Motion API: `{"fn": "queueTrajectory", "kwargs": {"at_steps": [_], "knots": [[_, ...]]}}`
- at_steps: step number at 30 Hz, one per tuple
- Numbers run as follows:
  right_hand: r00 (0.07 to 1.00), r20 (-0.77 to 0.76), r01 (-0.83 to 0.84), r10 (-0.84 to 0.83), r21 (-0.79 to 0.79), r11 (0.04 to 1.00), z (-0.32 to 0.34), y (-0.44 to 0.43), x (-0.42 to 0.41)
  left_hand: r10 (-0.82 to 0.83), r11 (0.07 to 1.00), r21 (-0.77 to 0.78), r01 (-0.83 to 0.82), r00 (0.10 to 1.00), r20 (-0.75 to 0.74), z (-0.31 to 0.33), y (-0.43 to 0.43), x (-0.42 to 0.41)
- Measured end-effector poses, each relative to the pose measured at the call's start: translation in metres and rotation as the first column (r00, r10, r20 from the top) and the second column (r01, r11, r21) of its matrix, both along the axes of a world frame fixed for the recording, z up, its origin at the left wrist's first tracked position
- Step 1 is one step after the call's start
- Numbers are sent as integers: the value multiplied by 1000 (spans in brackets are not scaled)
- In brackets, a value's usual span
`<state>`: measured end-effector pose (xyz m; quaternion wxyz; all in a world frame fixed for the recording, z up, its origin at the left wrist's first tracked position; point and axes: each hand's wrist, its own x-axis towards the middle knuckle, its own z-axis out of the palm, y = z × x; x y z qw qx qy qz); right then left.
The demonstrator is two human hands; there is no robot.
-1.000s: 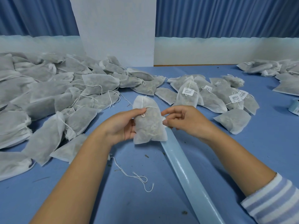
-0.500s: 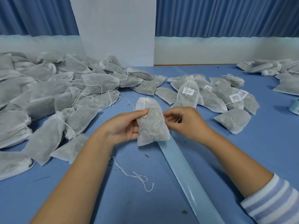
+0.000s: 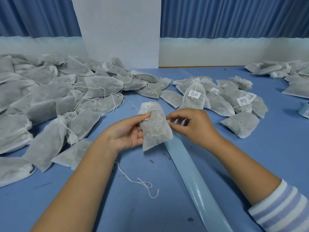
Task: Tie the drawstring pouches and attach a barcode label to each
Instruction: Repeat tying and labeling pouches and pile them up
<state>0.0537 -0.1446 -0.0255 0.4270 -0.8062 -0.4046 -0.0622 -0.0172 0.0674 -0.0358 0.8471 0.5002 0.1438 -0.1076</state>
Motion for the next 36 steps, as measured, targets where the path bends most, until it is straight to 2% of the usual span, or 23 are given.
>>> {"fn": "queueTrajectory", "kwargs": {"at_steps": [5,12,20,26,31,34,36], "knots": [[999,-49,5,-3,46,999,-1,0,1,37,995,-90,-36,999,16,-1,3,-1],[995,-101,16,-6,99,995,0,2,2,9,992,-124,-4,999,41,-3,3,-2],[999,-46,-8,14,116,993,1,2,-1,9,994,-107,-4,999,42,-5,7,-1],[992,126,11,-16,44,999,1,1,-3,4,994,-111,-1,1000,30,-7,8,1],[983,179,29,-33,26,999,0,1,-3,13,991,-131,-9,1000,28,-5,5,0],[989,137,45,-51,44,998,1,1,-5,28,990,-139,-22,999,38,-4,4,0],[997,52,50,-55,91,995,2,2,-6,34,989,-146,-27,998,46,-4,4,1]]}}
